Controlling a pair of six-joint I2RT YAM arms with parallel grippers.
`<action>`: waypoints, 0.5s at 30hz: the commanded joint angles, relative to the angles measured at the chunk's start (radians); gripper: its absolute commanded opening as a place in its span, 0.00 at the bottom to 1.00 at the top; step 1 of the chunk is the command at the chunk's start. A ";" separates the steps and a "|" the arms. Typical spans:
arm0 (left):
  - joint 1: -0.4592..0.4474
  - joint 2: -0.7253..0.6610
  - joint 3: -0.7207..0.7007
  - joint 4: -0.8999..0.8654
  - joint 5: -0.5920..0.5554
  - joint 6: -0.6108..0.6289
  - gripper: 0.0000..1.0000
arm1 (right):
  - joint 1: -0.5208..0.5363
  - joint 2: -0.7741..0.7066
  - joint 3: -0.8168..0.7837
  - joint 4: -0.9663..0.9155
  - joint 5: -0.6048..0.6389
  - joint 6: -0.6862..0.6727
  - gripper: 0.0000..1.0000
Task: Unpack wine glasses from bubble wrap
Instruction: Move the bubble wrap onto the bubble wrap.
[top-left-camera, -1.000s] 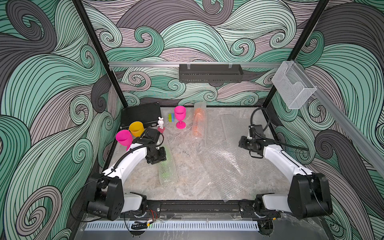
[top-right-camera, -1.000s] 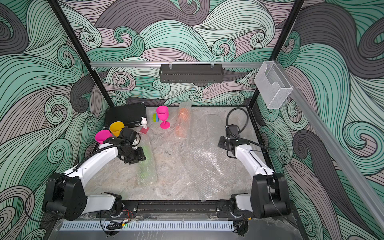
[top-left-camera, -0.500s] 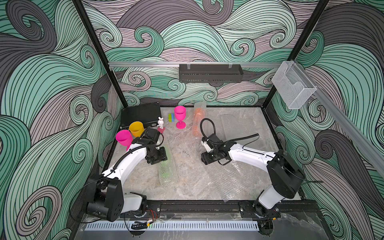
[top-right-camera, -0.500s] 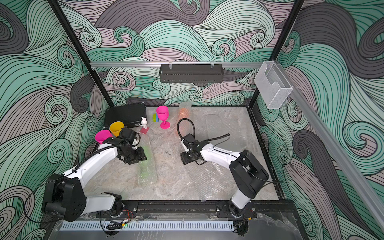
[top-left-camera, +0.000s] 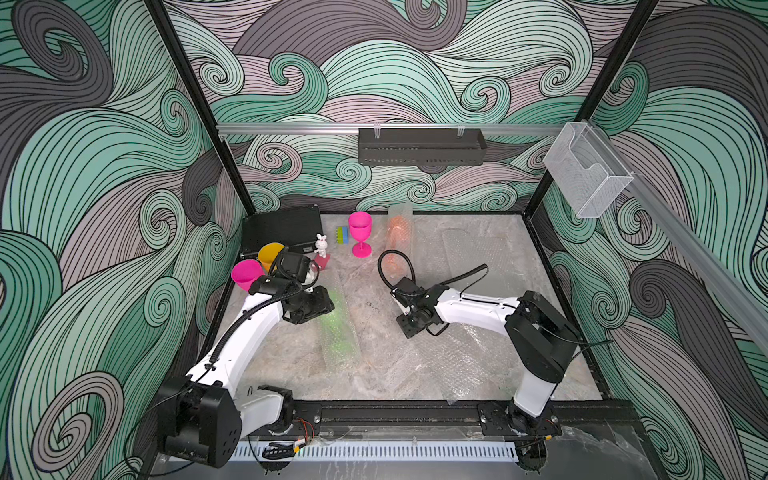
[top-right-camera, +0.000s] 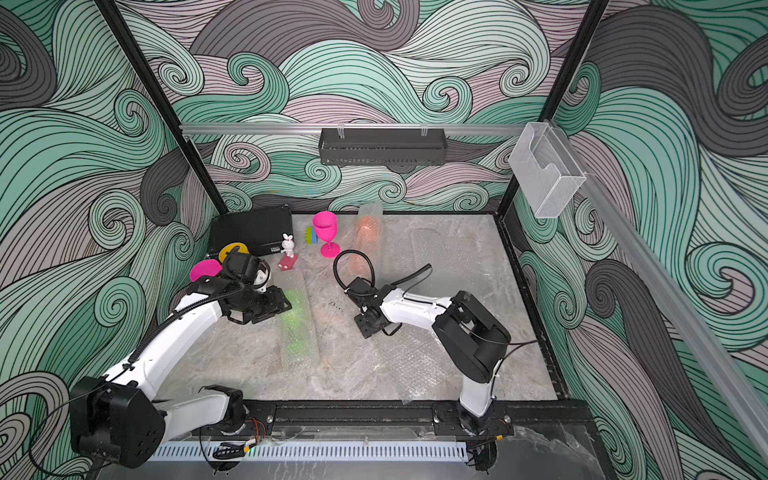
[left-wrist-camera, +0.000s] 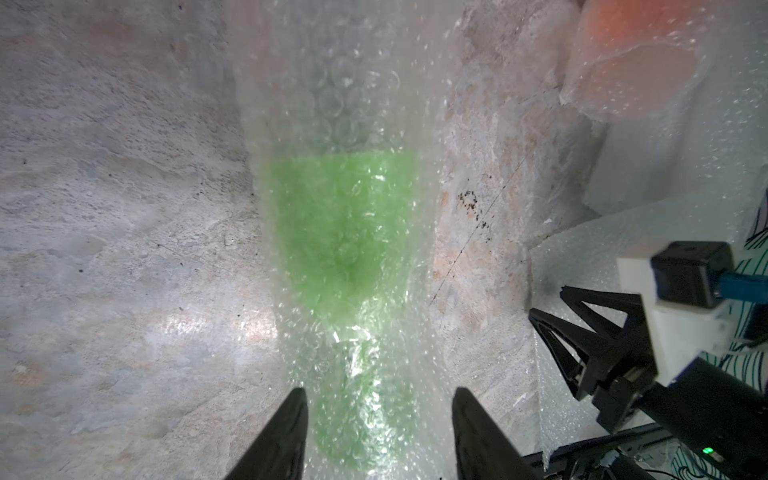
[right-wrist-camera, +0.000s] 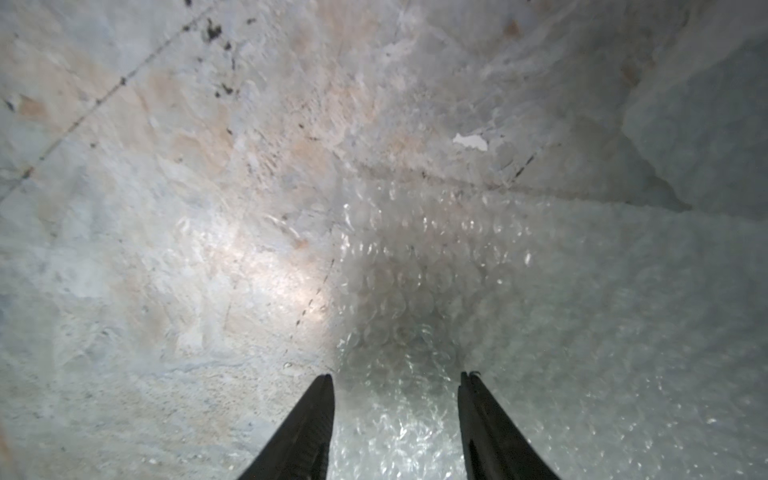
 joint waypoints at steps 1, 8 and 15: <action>0.022 -0.030 0.042 -0.030 0.021 -0.012 0.55 | 0.007 0.024 0.019 -0.035 0.044 0.004 0.42; 0.049 -0.035 0.024 -0.028 0.033 -0.005 0.55 | 0.007 0.049 0.023 -0.044 0.048 0.018 0.07; 0.065 -0.029 0.010 -0.027 0.046 0.003 0.55 | -0.012 -0.047 -0.015 0.002 0.045 0.048 0.00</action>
